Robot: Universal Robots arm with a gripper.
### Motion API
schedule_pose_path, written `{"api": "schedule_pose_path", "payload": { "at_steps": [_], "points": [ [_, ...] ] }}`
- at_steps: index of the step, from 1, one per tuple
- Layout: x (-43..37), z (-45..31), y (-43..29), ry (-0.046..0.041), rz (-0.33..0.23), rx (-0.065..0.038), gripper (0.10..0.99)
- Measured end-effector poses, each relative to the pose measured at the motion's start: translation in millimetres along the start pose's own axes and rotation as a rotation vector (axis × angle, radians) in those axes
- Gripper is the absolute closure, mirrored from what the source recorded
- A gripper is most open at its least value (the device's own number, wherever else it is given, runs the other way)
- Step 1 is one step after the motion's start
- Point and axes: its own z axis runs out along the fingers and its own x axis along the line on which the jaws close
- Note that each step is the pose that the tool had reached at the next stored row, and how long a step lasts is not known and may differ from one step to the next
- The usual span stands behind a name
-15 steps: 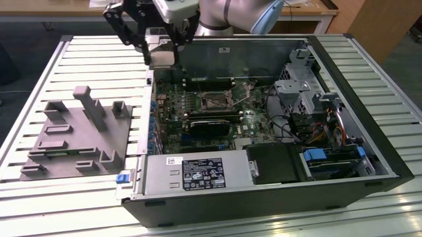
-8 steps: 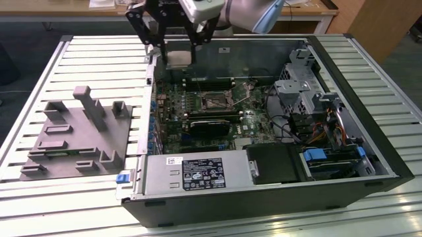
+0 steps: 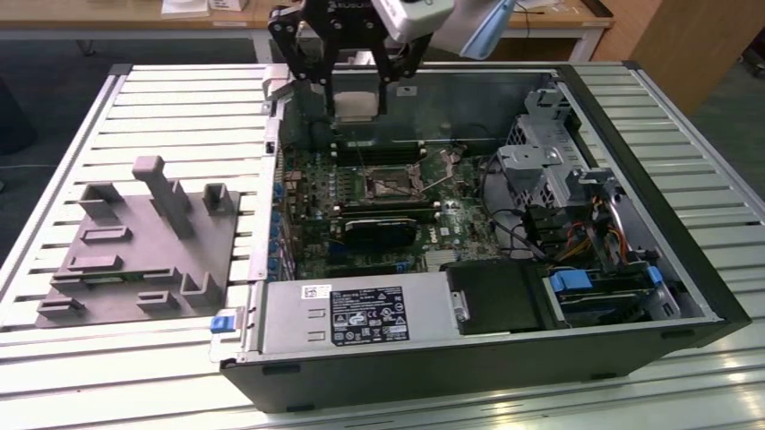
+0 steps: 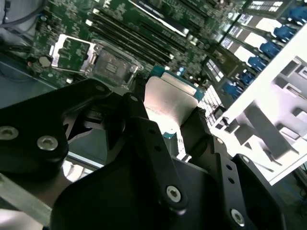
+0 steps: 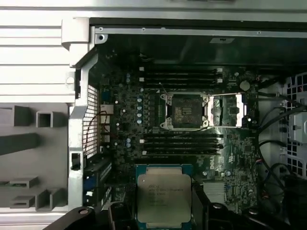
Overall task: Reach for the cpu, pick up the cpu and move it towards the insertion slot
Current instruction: 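Pick up the cpu and move it towards the insertion slot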
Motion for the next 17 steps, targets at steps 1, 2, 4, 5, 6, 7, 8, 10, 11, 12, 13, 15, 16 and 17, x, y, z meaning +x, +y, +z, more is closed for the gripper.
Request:
{"api": "schedule_pose_path", "payload": {
  "at_steps": [1,2,4,5,6,7,8,10,11,12,13,15,16,17],
  "points": [
    [-3.2,0.7,0.7,0.0001,0.000,0.000,0.545],
    [-6.2,1.4,1.8,0.0003,0.000,0.000,0.545],
    [-12.1,3.3,4.7,0.0006,0.000,0.000,0.545],
    [-14.9,4.3,6.1,0.0007,0.000,0.000,0.545],
    [-17.8,5.6,7.5,0.0009,0.000,0.000,0.545],
    [-20.8,6.9,8.8,0.0014,0.000,0.000,0.545],
    [-23.9,8.4,10.0,0.0021,0.000,0.000,0.545],
    [-29.7,11.8,12.4,0.0039,0.000,0.000,0.545],
    [-32.4,13.6,13.6,0.0049,0.000,0.000,0.545],
    [-35.0,15.6,14.8,0.0058,0.000,0.000,0.545],
    [-37.2,17.4,16.1,0.0067,0.000,0.000,0.545],
    [-40.7,21.3,18.9,0.0079,0.000,0.000,0.545],
    [-42.3,23.0,20.5,0.0083,0.000,0.000,0.545],
    [-43.8,24.6,22.1,0.0086,0.000,0.000,0.545]
  ]
}}
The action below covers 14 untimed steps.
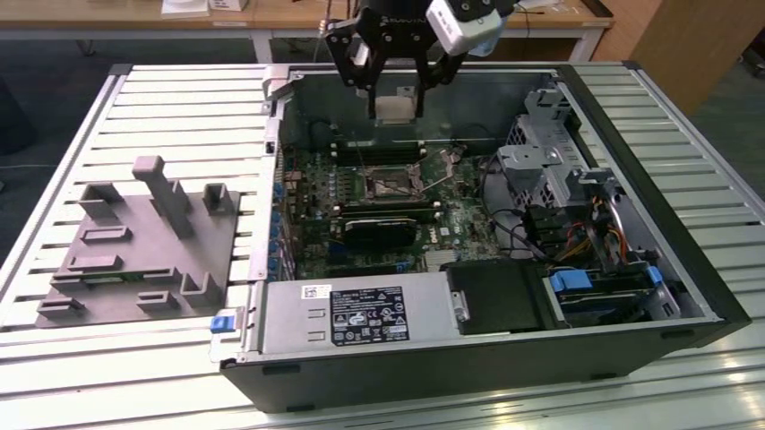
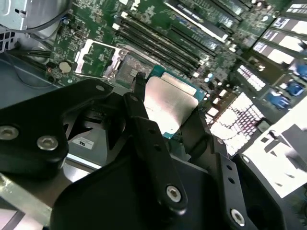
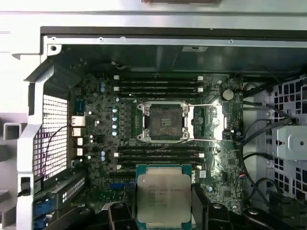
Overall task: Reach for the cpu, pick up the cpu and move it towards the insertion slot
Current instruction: 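Pick up the cpu and move it towards the insertion slot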
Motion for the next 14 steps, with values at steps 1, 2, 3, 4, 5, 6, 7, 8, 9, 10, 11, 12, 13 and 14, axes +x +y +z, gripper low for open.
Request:
{"api": "schedule_pose_path", "payload": {
  "at_steps": [1,2,3,4,5,6,7,8,9,10,11,12,13,14],
  "points": [
    [-1.6,1.5,1.7,0.0004,0.000,0.000,0.545],
    [-3.2,3.0,3.5,0.0006,0.000,0.000,0.545],
    [-4.8,4.4,5.5,0.0009,0.000,0.000,0.545],
    [-6.3,5.8,7.5,0.0012,0.000,0.000,0.545],
    [-7.7,7.1,9.5,0.0014,0.000,0.000,0.545],
    [-9.1,8.5,11.8,0.0017,0.000,0.000,0.545],
    [-10.2,9.8,13.8,0.0018,0.000,0.000,0.545],
    [-15.6,17.1,26.0,0.0022,0.000,0.000,0.545],
    [-16.1,18.0,27.7,0.0022,0.000,0.000,0.545],
    [-16.7,18.9,29.5,0.0022,0.000,0.000,0.545],
    [-17.2,19.9,31.3,0.0022,0.000,0.000,0.545],
    [-17.7,20.9,33.0,0.0022,0.000,0.000,0.545],
    [-18.3,21.7,34.6,0.0022,0.000,0.000,0.545],
    [-18.9,22.6,36.2,0.0022,0.000,0.000,0.545]
  ]
}}
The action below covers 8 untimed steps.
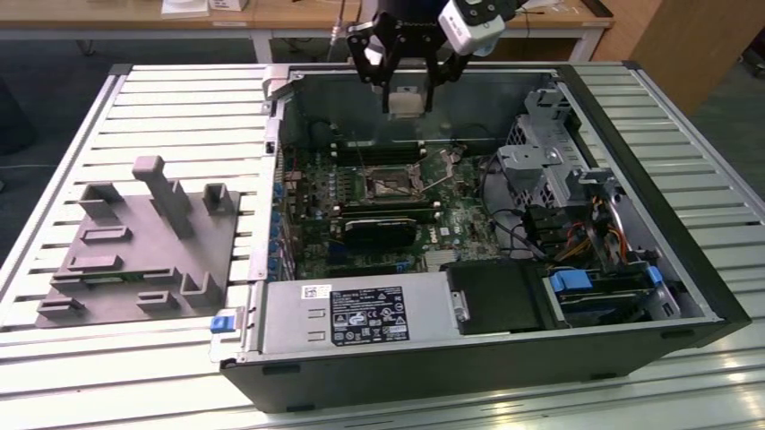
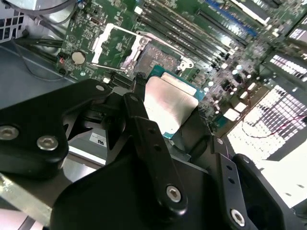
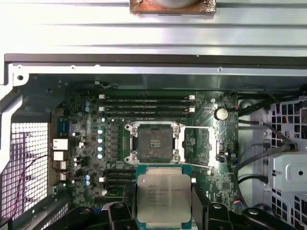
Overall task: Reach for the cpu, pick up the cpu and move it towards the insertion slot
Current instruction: 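Pick up the cpu and move it towards the insertion slot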
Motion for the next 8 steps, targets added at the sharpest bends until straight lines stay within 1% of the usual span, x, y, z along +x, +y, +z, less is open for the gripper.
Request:
{"api": "schedule_pose_path", "payload": {
  "at_steps": [8],
  "points": [
    [-4.3,6.2,12.0,0.0001,0.000,0.000,0.545]
  ]
}}
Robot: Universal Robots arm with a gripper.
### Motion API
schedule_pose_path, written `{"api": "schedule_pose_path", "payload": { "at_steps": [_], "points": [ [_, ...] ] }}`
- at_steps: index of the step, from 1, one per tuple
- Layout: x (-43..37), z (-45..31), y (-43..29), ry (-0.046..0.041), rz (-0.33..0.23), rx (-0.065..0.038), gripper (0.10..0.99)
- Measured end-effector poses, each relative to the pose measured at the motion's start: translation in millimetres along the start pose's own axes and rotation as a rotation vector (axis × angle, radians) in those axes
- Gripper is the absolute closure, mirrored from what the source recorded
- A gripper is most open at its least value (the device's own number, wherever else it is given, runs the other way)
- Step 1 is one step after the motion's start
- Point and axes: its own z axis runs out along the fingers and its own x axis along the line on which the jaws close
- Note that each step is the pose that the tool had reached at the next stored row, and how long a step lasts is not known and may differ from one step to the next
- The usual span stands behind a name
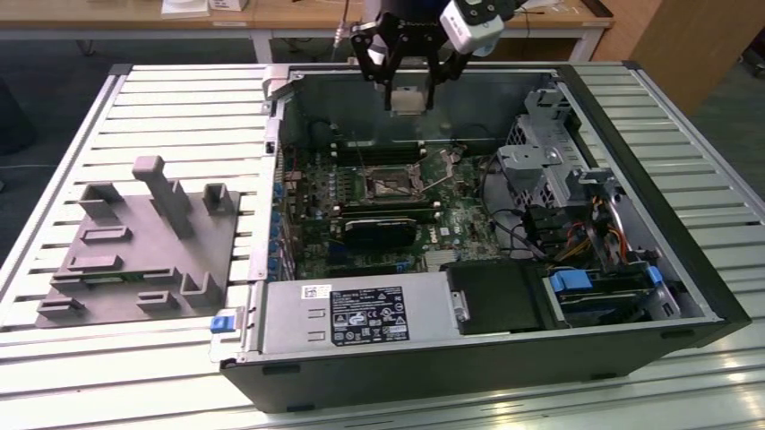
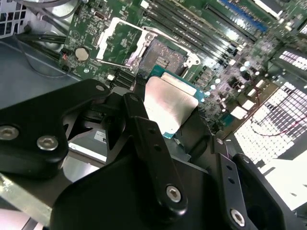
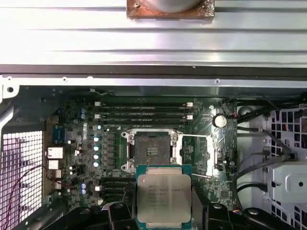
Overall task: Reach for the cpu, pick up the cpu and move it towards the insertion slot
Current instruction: 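Pick up the cpu and move it towards the insertion slot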
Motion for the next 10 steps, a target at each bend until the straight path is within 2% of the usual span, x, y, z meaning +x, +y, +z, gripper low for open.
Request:
{"api": "schedule_pose_path", "payload": {
  "at_steps": [4,10],
  "points": [
    [-1.8,2.7,4.8,0.0001,0.000,0.000,0.545],
    [-2.7,3.0,5.3,0.0002,0.000,0.000,0.545]
  ]
}}
